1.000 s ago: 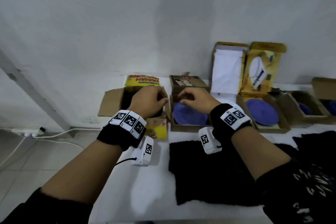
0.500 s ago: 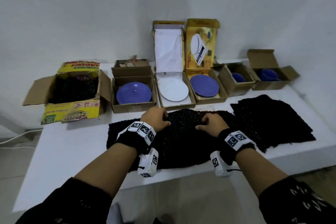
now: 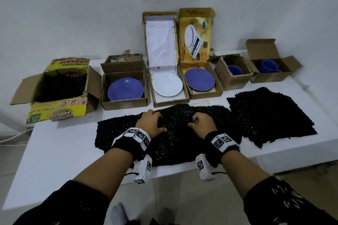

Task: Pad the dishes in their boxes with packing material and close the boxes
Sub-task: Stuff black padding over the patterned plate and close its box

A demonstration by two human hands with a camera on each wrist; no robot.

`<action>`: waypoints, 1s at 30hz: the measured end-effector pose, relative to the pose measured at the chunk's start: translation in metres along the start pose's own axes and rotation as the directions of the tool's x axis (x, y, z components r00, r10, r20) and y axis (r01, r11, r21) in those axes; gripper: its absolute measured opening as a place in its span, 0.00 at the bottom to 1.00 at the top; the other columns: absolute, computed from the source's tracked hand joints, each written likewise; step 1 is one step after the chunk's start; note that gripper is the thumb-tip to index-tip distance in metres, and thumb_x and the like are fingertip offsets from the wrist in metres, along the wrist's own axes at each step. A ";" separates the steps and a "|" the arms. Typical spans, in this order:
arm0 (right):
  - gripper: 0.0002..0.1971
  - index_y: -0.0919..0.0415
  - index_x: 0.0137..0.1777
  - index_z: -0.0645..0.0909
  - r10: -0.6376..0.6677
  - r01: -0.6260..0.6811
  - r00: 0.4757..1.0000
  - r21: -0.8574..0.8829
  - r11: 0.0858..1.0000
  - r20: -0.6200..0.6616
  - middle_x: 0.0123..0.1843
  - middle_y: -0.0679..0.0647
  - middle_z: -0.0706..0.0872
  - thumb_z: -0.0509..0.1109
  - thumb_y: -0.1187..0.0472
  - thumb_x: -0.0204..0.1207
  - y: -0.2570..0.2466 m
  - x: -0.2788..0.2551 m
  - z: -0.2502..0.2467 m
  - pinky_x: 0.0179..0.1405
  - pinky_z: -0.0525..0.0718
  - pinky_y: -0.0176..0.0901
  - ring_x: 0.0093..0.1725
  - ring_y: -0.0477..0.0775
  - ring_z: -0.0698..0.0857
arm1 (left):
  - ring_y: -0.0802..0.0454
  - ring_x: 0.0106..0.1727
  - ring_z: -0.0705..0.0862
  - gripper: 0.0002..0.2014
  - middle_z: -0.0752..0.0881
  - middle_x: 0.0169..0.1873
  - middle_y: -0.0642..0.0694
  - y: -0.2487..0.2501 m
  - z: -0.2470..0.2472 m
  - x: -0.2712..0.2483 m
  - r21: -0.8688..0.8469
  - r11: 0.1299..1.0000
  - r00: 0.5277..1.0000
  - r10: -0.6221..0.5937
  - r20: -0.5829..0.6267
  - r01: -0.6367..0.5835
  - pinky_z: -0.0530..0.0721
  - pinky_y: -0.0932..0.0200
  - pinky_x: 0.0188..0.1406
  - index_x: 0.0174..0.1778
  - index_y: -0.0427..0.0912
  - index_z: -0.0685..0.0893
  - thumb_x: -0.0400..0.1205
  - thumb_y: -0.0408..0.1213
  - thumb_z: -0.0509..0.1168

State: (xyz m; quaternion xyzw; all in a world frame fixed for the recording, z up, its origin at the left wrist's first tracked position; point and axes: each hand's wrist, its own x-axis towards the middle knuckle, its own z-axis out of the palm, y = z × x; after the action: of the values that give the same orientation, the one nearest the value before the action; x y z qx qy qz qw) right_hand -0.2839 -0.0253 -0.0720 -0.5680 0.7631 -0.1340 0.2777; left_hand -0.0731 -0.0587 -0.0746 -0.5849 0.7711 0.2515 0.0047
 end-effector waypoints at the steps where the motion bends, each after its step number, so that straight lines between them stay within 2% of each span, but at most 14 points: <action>1: 0.10 0.60 0.40 0.73 -0.032 0.032 0.999 0.032 0.999 -0.014 0.40 0.54 0.78 0.73 0.61 0.74 -0.002 0.000 -0.003 0.44 0.77 0.44 0.43 0.56 0.79 | 0.43 0.69 0.71 0.33 0.73 0.66 0.42 0.001 -0.001 -0.001 -0.019 1.000 1.000 0.005 -0.024 -0.006 0.76 0.47 0.67 0.70 0.47 0.73 0.72 0.55 0.72; 5: 0.08 0.62 0.43 0.73 -0.204 0.197 0.979 0.235 0.952 0.004 0.38 0.52 0.77 0.71 0.69 0.75 -0.021 0.002 -0.030 0.47 0.73 0.39 0.43 0.52 0.77 | 0.42 0.75 0.66 0.45 0.67 0.75 0.41 0.004 -0.022 0.001 -0.212 0.976 0.980 0.005 -0.197 -0.047 0.70 0.45 0.73 0.77 0.43 0.63 0.69 0.59 0.74; 8: 0.07 0.60 0.48 0.72 -0.316 0.263 0.944 0.358 0.896 0.098 0.37 0.45 0.75 0.66 0.71 0.78 -0.047 -0.001 -0.063 0.41 0.73 0.28 0.40 0.44 0.76 | 0.47 0.78 0.64 0.51 0.65 0.78 0.45 0.007 -0.047 0.004 -0.489 0.864 0.971 0.000 -0.240 -0.121 0.66 0.47 0.76 0.80 0.44 0.57 0.68 0.61 0.73; 10: 0.06 0.61 0.50 0.72 -0.379 0.309 0.917 0.382 0.871 0.122 0.38 0.45 0.75 0.64 0.71 0.80 -0.063 -0.002 -0.080 0.38 0.72 0.22 0.39 0.39 0.76 | 0.52 0.75 0.68 0.48 0.69 0.74 0.48 0.011 -0.064 0.005 -0.643 0.754 0.976 -0.008 -0.217 -0.137 0.69 0.52 0.73 0.80 0.44 0.57 0.69 0.57 0.73; 13: 0.06 0.61 0.52 0.76 -0.409 0.342 0.910 0.424 0.839 0.075 0.45 0.52 0.80 0.65 0.70 0.80 -0.078 0.005 -0.092 0.46 0.75 0.29 0.47 0.47 0.80 | 0.53 0.65 0.80 0.33 0.80 0.65 0.49 0.014 -0.087 0.003 -0.792 0.606 0.996 0.020 -0.082 -0.077 0.78 0.59 0.60 0.74 0.41 0.70 0.74 0.47 0.73; 15: 0.05 0.61 0.54 0.77 -0.367 0.331 0.930 0.445 0.832 -0.007 0.45 0.52 0.81 0.67 0.65 0.80 -0.085 0.007 -0.094 0.48 0.76 0.35 0.49 0.50 0.80 | 0.52 0.58 0.85 0.25 0.85 0.61 0.44 0.013 -0.097 -0.001 -0.825 0.561 0.997 0.025 -0.068 -0.070 0.82 0.59 0.55 0.68 0.38 0.78 0.76 0.43 0.72; 16: 0.09 0.61 0.57 0.77 -0.327 0.320 0.943 0.452 0.833 -0.065 0.46 0.51 0.81 0.68 0.61 0.79 -0.086 0.008 -0.095 0.50 0.76 0.39 0.50 0.50 0.80 | 0.52 0.54 0.87 0.21 0.87 0.58 0.43 0.013 -0.101 -0.004 -0.846 0.527 0.996 0.004 -0.090 -0.078 0.84 0.61 0.52 0.65 0.38 0.80 0.77 0.41 0.71; 18: 0.24 0.58 0.69 0.70 -0.208 0.215 0.975 0.516 0.829 -0.071 0.54 0.52 0.80 0.71 0.50 0.77 -0.086 0.008 -0.093 0.57 0.77 0.47 0.56 0.53 0.80 | 0.54 0.48 0.87 0.18 0.88 0.52 0.45 0.013 -0.105 -0.010 -0.896 0.433 0.991 -0.044 -0.130 -0.098 0.86 0.64 0.47 0.62 0.37 0.82 0.78 0.38 0.70; 20: 0.42 0.48 0.78 0.54 -0.138 0.034 0.983 0.605 0.795 0.125 0.64 0.55 0.77 0.75 0.42 0.70 -0.086 0.005 -0.085 0.64 0.78 0.55 0.63 0.57 0.80 | 0.53 0.50 0.87 0.17 0.88 0.52 0.45 0.014 -0.109 -0.015 -0.930 0.348 0.985 -0.082 -0.153 -0.115 0.86 0.61 0.50 0.63 0.37 0.81 0.79 0.38 0.69; 22: 0.52 0.41 0.78 0.45 -0.146 -0.081 0.941 0.624 0.777 0.304 0.65 0.55 0.77 0.79 0.43 0.64 -0.087 0.003 -0.069 0.68 0.76 0.62 0.65 0.60 0.80 | 0.49 0.54 0.87 0.18 0.87 0.56 0.44 0.013 -0.113 -0.020 -0.948 0.289 0.978 -0.118 -0.171 -0.130 0.85 0.53 0.57 0.64 0.39 0.82 0.79 0.39 0.69; 24: 0.51 0.45 0.78 0.44 -0.191 -0.101 0.918 0.669 0.736 0.349 0.61 0.56 0.83 0.80 0.53 0.68 -0.092 0.000 -0.053 0.71 0.73 0.63 0.65 0.60 0.82 | 0.47 0.57 0.87 0.18 0.87 0.58 0.43 0.007 -0.117 -0.023 -0.953 0.270 0.970 -0.155 -0.187 -0.141 0.83 0.49 0.61 0.63 0.40 0.82 0.78 0.41 0.70; 27: 0.43 0.56 0.76 0.50 -0.230 -0.045 0.938 0.752 0.658 0.258 0.56 0.66 0.87 0.77 0.65 0.71 -0.103 -0.001 -0.039 0.69 0.77 0.56 0.58 0.61 0.86 | 0.48 0.56 0.87 0.16 0.87 0.57 0.42 -0.004 -0.123 -0.032 -0.953 0.256 0.950 -0.220 -0.223 -0.165 0.84 0.51 0.59 0.60 0.40 0.83 0.79 0.43 0.69; 29: 0.39 0.56 0.73 0.54 -0.237 -0.007 0.948 0.758 0.653 0.213 0.62 0.65 0.83 0.77 0.62 0.72 -0.114 0.002 -0.037 0.62 0.81 0.51 0.60 0.58 0.82 | 0.49 0.54 0.87 0.13 0.88 0.55 0.43 -0.012 -0.129 -0.040 -0.959 0.230 0.940 -0.259 -0.222 -0.163 0.84 0.53 0.56 0.58 0.42 0.83 0.80 0.44 0.68; 30: 0.39 0.53 0.73 0.54 -0.241 -0.005 0.945 0.747 0.664 0.220 0.65 0.62 0.78 0.78 0.59 0.71 -0.120 0.003 -0.035 0.62 0.80 0.52 0.63 0.57 0.79 | 0.49 0.54 0.87 0.13 0.88 0.54 0.44 -0.016 -0.132 -0.043 -0.964 0.211 0.941 -0.261 -0.215 -0.162 0.85 0.54 0.55 0.57 0.42 0.83 0.81 0.44 0.67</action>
State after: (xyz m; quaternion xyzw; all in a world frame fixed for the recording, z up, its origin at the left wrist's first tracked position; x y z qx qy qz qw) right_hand -0.2092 -0.0706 0.0177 -0.4692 0.5526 -0.3610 0.5867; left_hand -0.0072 -0.0746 0.0477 -0.5147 0.4098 0.5761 -0.4850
